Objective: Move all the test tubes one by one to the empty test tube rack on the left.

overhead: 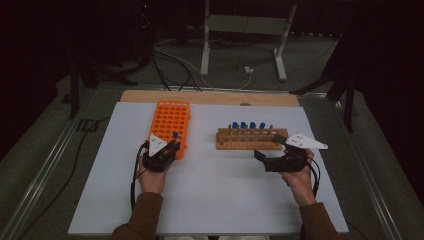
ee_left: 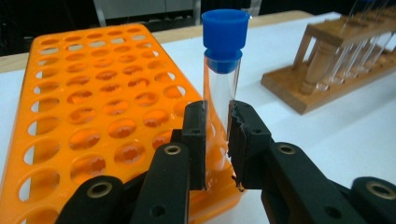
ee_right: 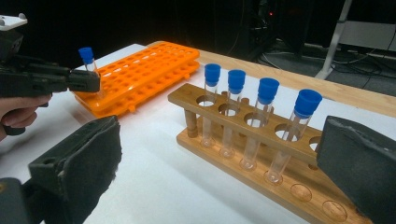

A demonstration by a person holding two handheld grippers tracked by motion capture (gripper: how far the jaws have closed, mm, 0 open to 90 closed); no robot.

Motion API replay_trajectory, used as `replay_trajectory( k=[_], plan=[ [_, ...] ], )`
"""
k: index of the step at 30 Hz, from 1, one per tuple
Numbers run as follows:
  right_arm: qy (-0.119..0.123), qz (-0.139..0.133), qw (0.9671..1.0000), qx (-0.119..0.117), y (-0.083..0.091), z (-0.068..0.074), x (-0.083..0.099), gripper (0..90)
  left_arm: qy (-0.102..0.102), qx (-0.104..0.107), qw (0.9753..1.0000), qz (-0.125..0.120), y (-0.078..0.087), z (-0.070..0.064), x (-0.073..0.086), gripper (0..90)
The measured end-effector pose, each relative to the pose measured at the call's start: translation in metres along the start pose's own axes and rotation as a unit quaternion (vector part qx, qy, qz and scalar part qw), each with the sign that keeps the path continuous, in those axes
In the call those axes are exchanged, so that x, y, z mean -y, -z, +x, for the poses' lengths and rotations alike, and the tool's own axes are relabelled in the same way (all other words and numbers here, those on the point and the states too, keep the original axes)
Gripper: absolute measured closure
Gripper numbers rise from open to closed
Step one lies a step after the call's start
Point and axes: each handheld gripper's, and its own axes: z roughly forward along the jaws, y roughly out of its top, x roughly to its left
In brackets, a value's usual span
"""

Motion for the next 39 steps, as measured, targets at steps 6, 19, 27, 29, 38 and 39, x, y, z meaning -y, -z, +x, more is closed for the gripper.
replay_trajectory(
  k=[6, 19, 27, 29, 38, 39],
  plan=[
    [0.000, 0.001, 1.0000, -0.003, -0.001, 0.001, 0.001, 0.0, -0.004, -0.001, 1.0000, 0.006, 0.000, 0.000, 0.004, 78.5],
    [-0.002, 0.002, 1.0000, -0.005, -0.003, 0.002, 0.001, 0.0, -0.010, -0.004, 0.9998, 0.016, -0.002, -0.003, 0.005, 77.3],
    [-0.002, 0.005, 1.0000, -0.002, -0.005, 0.000, 0.000, 0.0, 0.016, 0.008, 0.9998, -0.010, 0.012, 0.003, -0.001, 50.2],
    [-0.004, 0.004, 1.0000, -0.001, -0.004, -0.001, -0.001, 0.0, 0.026, 0.014, 0.9994, -0.016, 0.019, 0.006, -0.003, 45.8],
    [-0.008, -0.001, 0.9999, 0.013, -0.003, -0.008, -0.012, 0.0, 0.038, -0.003, 0.9983, -0.045, 0.054, 0.013, -0.017, 16.4],
    [-0.013, -0.004, 0.9997, 0.018, -0.003, -0.011, -0.015, 0.0, 0.037, -0.003, 0.9981, -0.049, 0.058, 0.013, -0.018, 14.6]
  ],
)
